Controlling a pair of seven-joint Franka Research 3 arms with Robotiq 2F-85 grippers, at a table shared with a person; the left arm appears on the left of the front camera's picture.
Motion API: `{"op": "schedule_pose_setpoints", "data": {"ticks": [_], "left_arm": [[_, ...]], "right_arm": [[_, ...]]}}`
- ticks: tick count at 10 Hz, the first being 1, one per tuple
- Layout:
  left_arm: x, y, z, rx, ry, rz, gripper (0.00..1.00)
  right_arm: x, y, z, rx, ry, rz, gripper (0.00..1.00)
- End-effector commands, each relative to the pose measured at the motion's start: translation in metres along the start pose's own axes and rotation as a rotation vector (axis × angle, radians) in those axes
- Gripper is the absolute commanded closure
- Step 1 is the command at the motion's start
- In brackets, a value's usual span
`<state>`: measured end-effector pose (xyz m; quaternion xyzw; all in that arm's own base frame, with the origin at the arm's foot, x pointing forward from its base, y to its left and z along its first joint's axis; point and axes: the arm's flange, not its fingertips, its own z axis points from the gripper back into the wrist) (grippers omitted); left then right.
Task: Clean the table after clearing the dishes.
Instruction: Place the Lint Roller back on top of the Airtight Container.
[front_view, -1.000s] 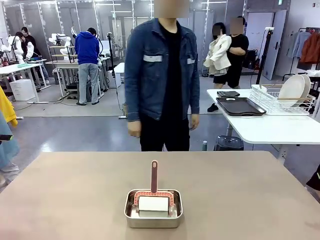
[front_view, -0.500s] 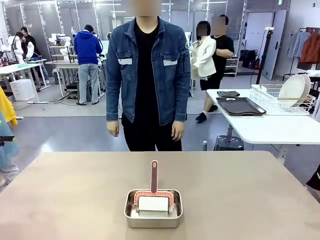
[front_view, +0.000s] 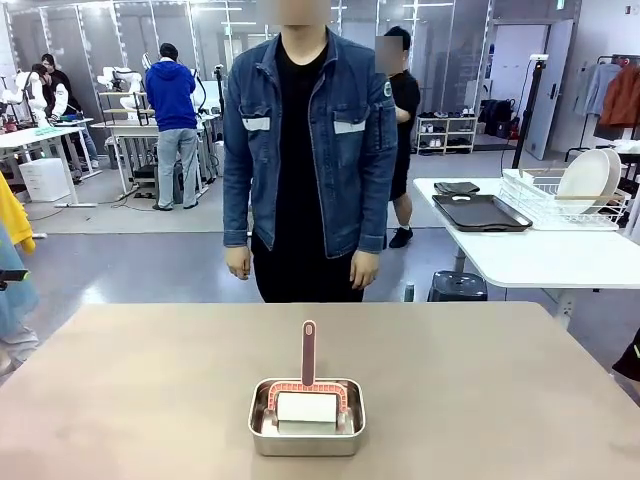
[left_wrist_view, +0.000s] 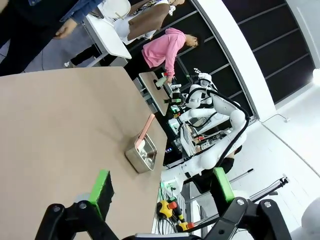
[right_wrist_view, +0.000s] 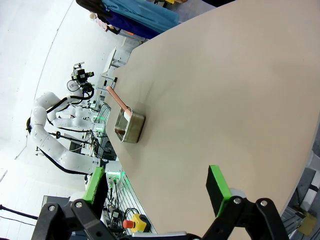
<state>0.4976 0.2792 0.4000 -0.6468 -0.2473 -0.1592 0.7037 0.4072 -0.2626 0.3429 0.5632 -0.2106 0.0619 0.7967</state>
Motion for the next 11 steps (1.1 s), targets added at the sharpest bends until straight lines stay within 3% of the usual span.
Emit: {"op": "schedule_pose_setpoints", "data": {"ticks": [1,11], "left_arm": [[-0.0063,-0.0033,-0.0005,0.005,0.007,-0.007,0.00],[-0.0063,-0.0033,-0.0005,0.005,0.007,-0.007,0.00]], "right_arm": [[0.0002,0.0029,-0.0012,0.006,-0.012,0.004,0.00],[0.0002,0.0029,-0.0012,0.006,-0.012,0.004,0.00]]}}
